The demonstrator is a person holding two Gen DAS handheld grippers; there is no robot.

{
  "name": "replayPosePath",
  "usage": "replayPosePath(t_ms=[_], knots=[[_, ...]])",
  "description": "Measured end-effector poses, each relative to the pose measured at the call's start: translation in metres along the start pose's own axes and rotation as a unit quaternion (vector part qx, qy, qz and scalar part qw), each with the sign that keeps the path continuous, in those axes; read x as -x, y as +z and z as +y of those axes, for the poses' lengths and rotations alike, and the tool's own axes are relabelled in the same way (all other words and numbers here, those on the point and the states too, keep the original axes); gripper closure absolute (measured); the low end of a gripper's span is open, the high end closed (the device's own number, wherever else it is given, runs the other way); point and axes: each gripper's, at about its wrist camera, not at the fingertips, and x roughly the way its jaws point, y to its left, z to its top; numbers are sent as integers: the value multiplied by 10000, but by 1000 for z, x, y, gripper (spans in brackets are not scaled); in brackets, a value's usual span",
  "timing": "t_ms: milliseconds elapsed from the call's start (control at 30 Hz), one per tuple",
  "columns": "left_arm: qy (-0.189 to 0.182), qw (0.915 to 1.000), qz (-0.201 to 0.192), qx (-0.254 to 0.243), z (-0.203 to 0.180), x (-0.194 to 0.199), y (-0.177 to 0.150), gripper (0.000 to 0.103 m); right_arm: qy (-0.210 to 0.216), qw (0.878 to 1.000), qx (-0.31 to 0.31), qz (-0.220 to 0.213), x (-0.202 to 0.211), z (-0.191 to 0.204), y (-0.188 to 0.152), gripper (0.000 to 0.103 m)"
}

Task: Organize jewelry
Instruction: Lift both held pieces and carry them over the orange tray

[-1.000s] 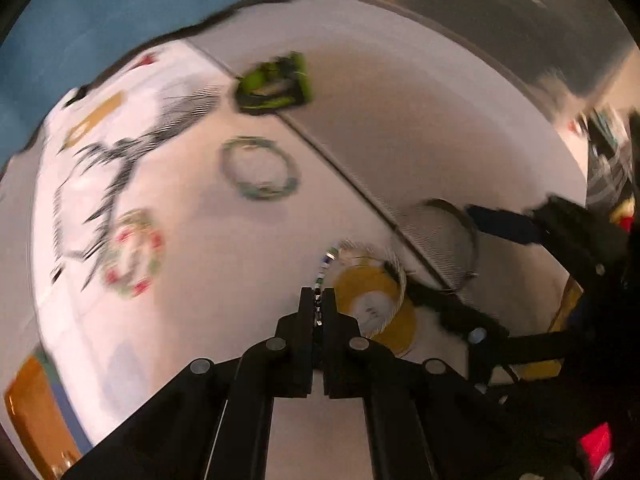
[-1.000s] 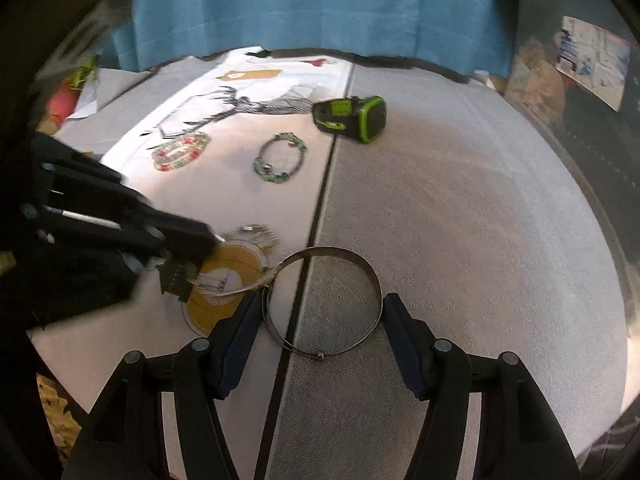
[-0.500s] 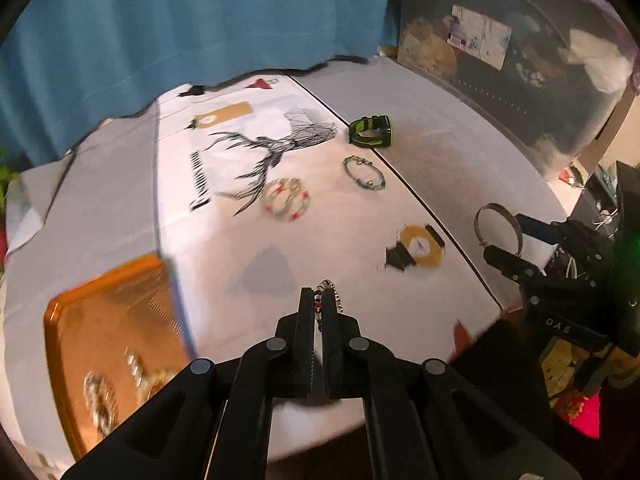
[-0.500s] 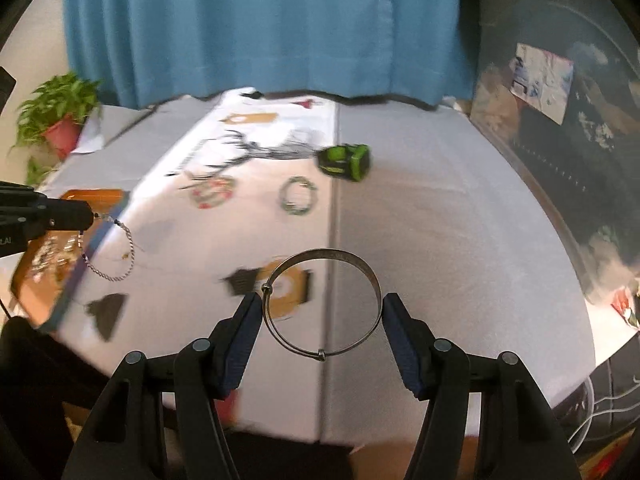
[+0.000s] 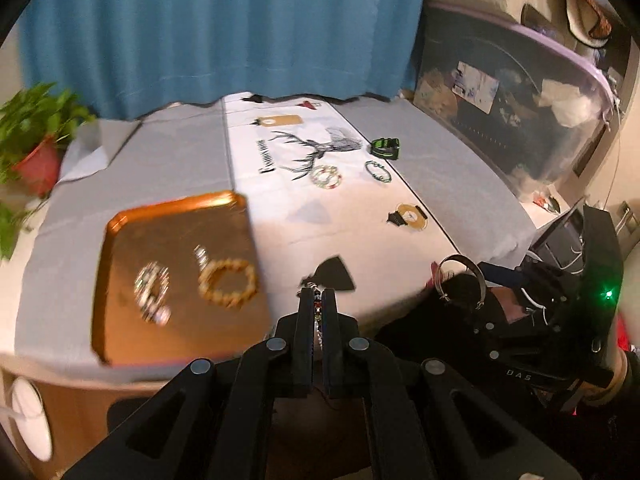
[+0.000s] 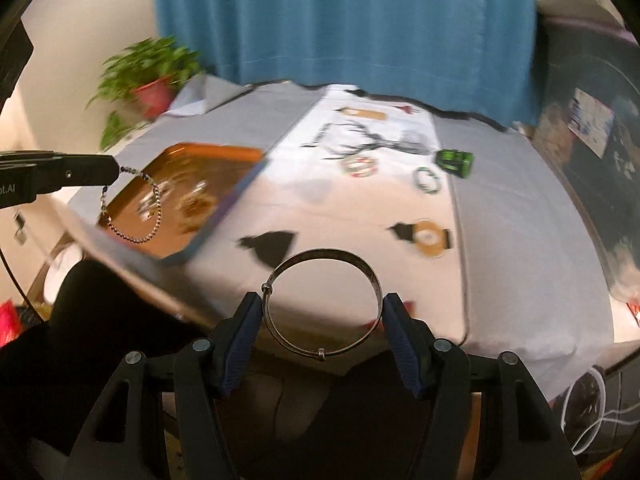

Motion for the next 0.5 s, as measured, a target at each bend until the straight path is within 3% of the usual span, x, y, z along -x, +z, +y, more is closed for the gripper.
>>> replayPosePath(t_ms=[233, 500], knots=[[43, 9992, -136, 383, 15, 40, -62, 102, 289, 9980, 550, 103, 22, 64, -25, 41], [104, 9977, -235, 624, 30, 61, -93, 102, 459, 9944, 924, 227, 30, 103, -40, 41]])
